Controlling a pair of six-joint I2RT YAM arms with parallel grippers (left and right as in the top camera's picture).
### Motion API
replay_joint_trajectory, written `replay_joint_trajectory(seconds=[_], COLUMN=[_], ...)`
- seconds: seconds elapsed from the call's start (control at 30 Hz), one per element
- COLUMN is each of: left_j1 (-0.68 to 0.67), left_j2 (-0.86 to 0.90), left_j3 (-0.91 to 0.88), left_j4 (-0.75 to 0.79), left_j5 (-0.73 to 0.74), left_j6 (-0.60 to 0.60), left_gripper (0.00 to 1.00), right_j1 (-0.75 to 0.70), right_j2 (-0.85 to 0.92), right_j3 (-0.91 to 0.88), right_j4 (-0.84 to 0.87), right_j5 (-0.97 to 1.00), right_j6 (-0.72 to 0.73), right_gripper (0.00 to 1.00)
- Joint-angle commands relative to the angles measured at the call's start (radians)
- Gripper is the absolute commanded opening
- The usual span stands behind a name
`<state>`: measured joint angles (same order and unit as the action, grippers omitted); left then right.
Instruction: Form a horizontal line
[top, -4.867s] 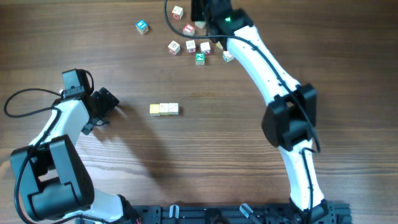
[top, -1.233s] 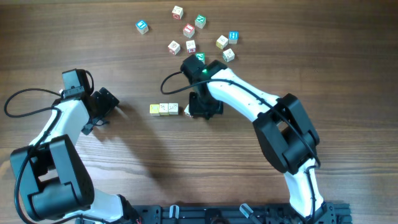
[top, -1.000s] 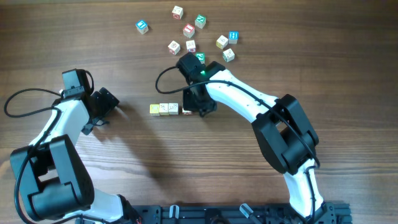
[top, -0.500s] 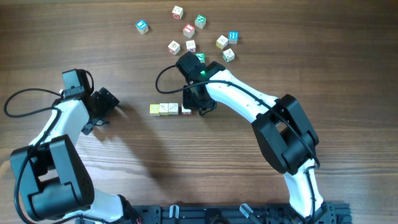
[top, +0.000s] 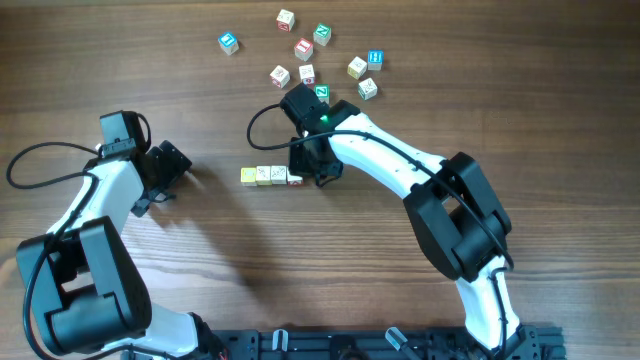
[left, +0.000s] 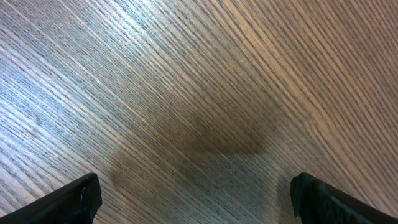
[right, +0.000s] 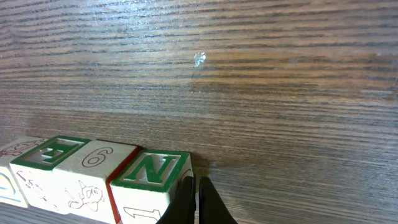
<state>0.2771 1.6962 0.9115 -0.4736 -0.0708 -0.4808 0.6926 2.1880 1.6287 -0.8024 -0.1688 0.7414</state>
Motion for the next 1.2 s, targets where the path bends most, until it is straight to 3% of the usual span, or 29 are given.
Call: replay_joint_trajectory(seconds=[0.0, 0.07, 0.3, 0.83, 1.03, 1.17], left_j1=[0.002, 0.002, 0.002, 0.002, 0.002, 0.002], left_j2=[0.007, 0.007, 0.007, 0.007, 0.007, 0.007], left_j3=[-0.005, -0.005, -0.005, -0.005, -0.005, -0.005], left_j4=[0.002, 0.002, 0.002, 0.002, 0.002, 0.002], left_j5=[-0.009, -0.009, -0.009, -0.009, -0.009, -0.009], left_j6=[-0.002, -0.002, -0.002, -0.002, -0.002, -0.002], left_gripper=[1.00, 1.00, 1.00, 1.00, 1.00, 1.00], right_j1=[0.005, 0.004, 0.011, 0.011, 0.011, 0.013], right_j2=[0.002, 0.002, 0.002, 0.002, 0.002, 0.002], right_j3=[-0.005, -0.005, -0.005, -0.005, -0.005, -0.005], right_j4=[-0.028, -0.071, -0.053, -0.010, -0.059, -0.118], right_j5=[0.011, 0.091, -0.036, -0.042, 0.048, -0.082], right_j6=[0.020, 0.020, 0.018, 0.043, 0.006, -0.039], right_gripper=[0.10, 0.10, 0.04, 0.05, 0.04, 0.04])
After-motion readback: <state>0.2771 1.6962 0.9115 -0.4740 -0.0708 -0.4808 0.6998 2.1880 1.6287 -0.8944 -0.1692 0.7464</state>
